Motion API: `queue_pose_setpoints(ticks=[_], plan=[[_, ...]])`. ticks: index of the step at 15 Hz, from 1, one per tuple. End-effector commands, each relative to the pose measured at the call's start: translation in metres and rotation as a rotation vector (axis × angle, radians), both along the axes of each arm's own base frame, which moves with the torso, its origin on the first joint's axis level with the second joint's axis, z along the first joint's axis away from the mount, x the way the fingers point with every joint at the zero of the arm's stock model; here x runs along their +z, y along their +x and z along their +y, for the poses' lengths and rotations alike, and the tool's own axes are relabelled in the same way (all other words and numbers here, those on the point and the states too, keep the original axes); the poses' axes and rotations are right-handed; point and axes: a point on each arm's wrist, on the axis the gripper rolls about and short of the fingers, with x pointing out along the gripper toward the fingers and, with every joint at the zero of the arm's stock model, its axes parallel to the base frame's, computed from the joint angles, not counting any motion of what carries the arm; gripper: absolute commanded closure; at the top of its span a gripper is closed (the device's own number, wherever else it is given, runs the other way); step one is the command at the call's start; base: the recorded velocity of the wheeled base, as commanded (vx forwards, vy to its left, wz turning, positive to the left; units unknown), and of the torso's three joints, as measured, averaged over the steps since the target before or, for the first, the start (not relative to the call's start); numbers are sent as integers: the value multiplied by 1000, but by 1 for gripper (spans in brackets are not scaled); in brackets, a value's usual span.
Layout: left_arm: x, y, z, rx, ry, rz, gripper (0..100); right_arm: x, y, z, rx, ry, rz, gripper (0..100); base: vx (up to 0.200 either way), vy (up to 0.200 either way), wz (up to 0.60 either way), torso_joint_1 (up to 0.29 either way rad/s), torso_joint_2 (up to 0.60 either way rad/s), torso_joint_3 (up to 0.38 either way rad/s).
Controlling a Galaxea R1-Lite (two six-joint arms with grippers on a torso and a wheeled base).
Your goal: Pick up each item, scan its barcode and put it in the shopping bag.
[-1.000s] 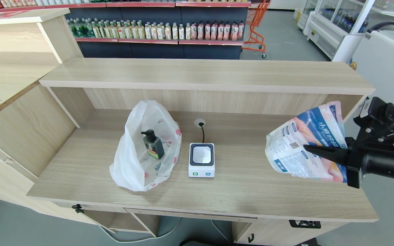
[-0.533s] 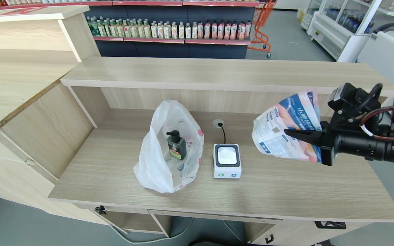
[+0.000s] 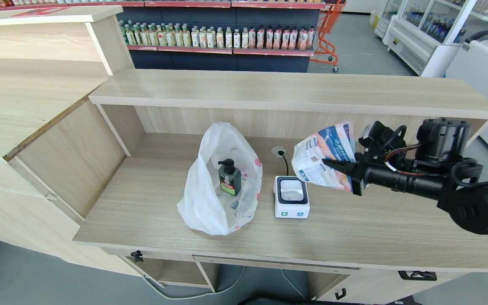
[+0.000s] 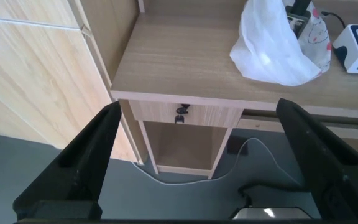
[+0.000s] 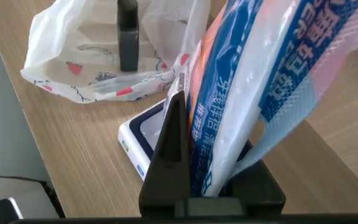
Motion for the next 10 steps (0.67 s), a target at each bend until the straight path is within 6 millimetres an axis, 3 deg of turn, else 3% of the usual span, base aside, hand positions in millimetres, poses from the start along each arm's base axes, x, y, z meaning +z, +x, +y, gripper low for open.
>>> queue_pose_setpoints(ticks=[1,10], plan=[[0,0,0,1,0,0,0,-33,22,-3,-11,-11,58,100,0,0,0,0,0,0],[0,0,0,1,0,0,0,-53,46,5,21,-5,35,100,0,0,0,0,0,0]])
